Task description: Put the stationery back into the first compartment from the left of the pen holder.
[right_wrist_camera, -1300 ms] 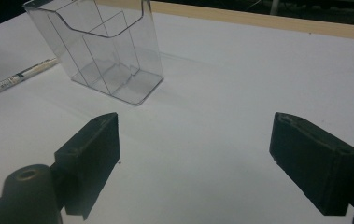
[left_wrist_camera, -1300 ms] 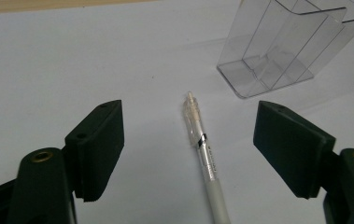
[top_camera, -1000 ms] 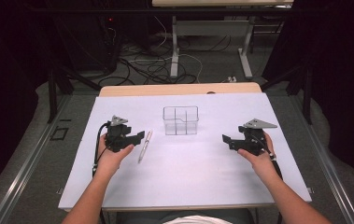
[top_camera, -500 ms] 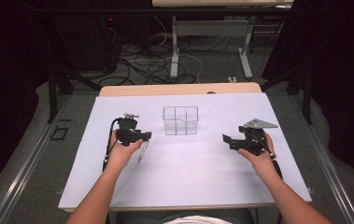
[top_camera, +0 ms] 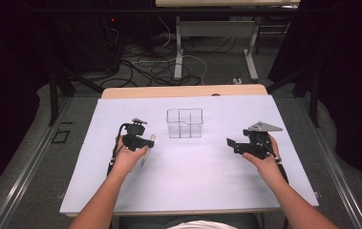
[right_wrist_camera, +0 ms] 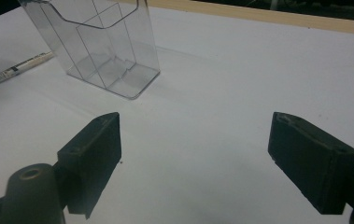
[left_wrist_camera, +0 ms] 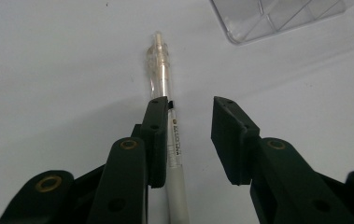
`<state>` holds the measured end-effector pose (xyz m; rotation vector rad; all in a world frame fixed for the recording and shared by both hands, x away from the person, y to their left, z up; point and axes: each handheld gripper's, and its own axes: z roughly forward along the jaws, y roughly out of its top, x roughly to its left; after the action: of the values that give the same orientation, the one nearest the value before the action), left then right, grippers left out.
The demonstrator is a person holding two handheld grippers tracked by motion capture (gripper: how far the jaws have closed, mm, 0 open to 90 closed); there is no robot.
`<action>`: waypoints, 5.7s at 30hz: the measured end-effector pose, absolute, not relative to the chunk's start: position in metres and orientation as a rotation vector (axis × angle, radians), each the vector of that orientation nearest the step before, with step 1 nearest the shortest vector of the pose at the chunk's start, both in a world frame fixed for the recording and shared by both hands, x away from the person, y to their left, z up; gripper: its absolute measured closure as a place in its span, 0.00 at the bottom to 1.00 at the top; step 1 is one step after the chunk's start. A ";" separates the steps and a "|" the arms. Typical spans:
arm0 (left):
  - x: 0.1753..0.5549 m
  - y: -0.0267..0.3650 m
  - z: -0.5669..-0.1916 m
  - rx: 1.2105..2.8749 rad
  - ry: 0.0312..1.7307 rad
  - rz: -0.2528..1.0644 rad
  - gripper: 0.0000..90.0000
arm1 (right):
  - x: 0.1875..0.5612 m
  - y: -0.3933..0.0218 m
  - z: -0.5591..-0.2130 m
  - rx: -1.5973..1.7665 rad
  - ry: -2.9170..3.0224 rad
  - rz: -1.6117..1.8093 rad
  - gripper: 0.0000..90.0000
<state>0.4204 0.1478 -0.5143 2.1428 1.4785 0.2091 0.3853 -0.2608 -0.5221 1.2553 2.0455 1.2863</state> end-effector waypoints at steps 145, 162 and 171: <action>0.366 0.127 -0.486 2.328 1.173 -0.112 0.89 | 0.363 -0.194 -0.517 0.827 2.316 1.097 0.16; 0.361 0.110 -0.493 2.365 1.141 -0.157 0.89 | 0.344 -0.167 -0.514 0.564 2.337 0.997 0.10; 0.358 0.102 -0.496 2.397 1.105 -0.181 0.89 | 0.327 -0.148 -0.516 0.189 2.276 0.784 0.21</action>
<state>0.3583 0.1020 -0.4957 2.3973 1.1053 -0.1808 0.3274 -0.1481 -0.5162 0.1887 2.2756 0.7843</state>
